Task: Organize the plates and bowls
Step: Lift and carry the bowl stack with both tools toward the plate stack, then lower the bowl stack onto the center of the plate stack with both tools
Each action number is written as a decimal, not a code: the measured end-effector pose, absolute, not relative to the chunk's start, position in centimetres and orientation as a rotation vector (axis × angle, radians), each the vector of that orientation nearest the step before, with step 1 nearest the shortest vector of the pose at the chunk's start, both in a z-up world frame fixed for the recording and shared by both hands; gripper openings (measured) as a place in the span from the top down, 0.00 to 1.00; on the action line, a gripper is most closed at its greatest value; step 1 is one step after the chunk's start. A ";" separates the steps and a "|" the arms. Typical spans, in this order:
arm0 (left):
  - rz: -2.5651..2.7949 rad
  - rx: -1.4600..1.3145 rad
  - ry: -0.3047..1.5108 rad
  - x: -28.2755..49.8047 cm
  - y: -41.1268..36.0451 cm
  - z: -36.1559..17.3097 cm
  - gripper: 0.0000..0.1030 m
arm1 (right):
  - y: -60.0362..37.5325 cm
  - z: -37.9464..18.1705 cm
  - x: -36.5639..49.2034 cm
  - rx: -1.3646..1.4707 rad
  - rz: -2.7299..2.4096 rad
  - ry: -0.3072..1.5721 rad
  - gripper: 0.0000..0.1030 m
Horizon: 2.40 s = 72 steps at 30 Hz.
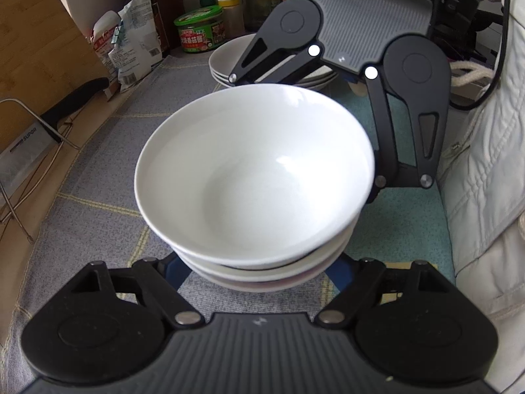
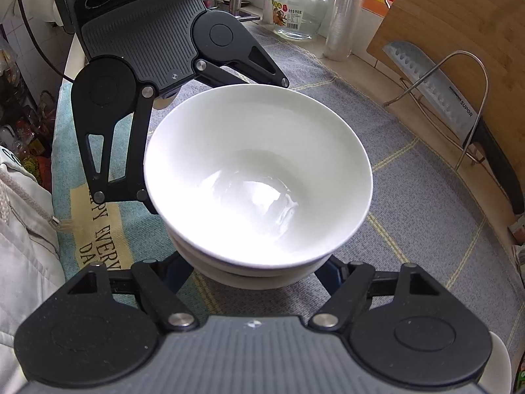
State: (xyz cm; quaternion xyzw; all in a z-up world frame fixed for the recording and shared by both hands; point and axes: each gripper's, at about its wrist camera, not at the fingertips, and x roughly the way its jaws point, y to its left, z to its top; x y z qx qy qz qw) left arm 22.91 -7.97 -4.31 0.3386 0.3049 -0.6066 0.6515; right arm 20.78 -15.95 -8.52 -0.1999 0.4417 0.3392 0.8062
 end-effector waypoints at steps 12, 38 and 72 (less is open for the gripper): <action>-1.328 0.779 0.709 22.0 -9.4 -2.4 0.19 | -17.5 -6.0 19.2 -0.465 0.762 0.919 0.20; -1.444 0.882 0.536 20.9 -21.8 -0.3 0.19 | -29.2 -2.3 15.3 -0.472 0.543 0.896 0.20; -1.547 0.930 0.548 22.2 -31.1 -4.1 0.19 | -37.2 -6.1 15.9 -0.371 0.426 0.992 0.20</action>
